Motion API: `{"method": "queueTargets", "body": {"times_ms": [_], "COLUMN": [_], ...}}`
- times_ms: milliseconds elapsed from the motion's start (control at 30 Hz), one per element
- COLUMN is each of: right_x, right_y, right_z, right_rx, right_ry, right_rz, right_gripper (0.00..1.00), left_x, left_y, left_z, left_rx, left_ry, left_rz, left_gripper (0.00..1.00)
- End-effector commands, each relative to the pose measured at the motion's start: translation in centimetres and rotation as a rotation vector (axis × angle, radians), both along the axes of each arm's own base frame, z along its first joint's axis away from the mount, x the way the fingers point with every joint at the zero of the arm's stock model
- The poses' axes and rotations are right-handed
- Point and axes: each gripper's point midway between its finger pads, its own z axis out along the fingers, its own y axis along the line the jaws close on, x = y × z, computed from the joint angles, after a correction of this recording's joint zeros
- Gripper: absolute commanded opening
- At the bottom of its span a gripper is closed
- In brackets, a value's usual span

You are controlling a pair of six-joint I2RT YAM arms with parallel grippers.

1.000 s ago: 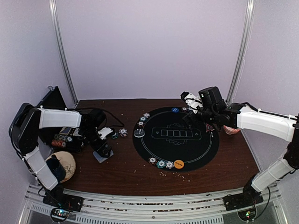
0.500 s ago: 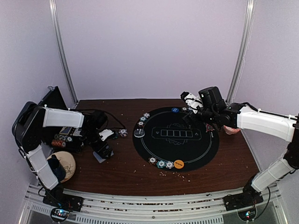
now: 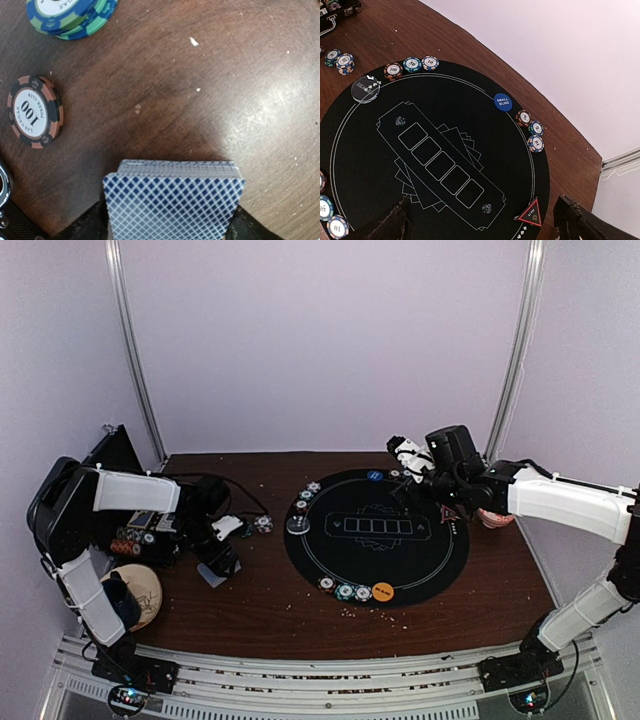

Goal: Distribute texas hold em gaming equipment
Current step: Adjust the face-down deck piles at the center of the board.

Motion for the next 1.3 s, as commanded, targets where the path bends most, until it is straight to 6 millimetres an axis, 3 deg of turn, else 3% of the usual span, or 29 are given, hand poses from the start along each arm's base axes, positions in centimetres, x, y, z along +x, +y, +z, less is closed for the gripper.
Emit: {"method": "queueTargets", "body": {"times_ms": [0,167,433,533,633,767,1000,1267], "right_x": [0.0,0.0,-0.7,-0.8,-0.7,-0.8,-0.9,-1.1], "right_y": [0.2,0.5,1.9,2.1,2.0,2.0,2.0,1.9], "right_z": [1.7,1.3,0.7,0.6,0.6,0.7,0.8,1.5], "right_rx": [0.039,0.044,0.086,0.095,0.094,0.095,0.097,0.108], "right_ry": [-0.033,-0.016,0.053,0.062,0.061,0.057,0.056,0.042], "right_rz": [0.0,0.008,0.061,0.066,0.062,0.062,0.066,0.07], "right_gripper": [1.0,1.0,1.0,1.0,1.0,1.0,1.0,1.0], "left_x": [-2.1,-2.5,-2.5,-2.6,-2.5,-2.7,-2.4,-2.9], "left_y": [-1.1,-1.6,-1.7,-1.6,-1.2,-1.0,-0.6,-0.4], "left_z": [-1.2,-1.4,-1.3,-1.5,-1.8,-2.0,-0.7,-2.3], "left_rx": [-0.035,-0.037,-0.017,-0.008,0.019,0.03,0.036,0.061], "left_ry": [0.078,0.091,0.082,0.082,0.081,0.084,0.05,0.102], "left_rz": [-0.032,-0.045,-0.045,-0.047,-0.038,-0.035,-0.001,0.008], "left_gripper": [0.77,0.61,0.57,0.64,0.81,0.97,0.98,0.96]}}
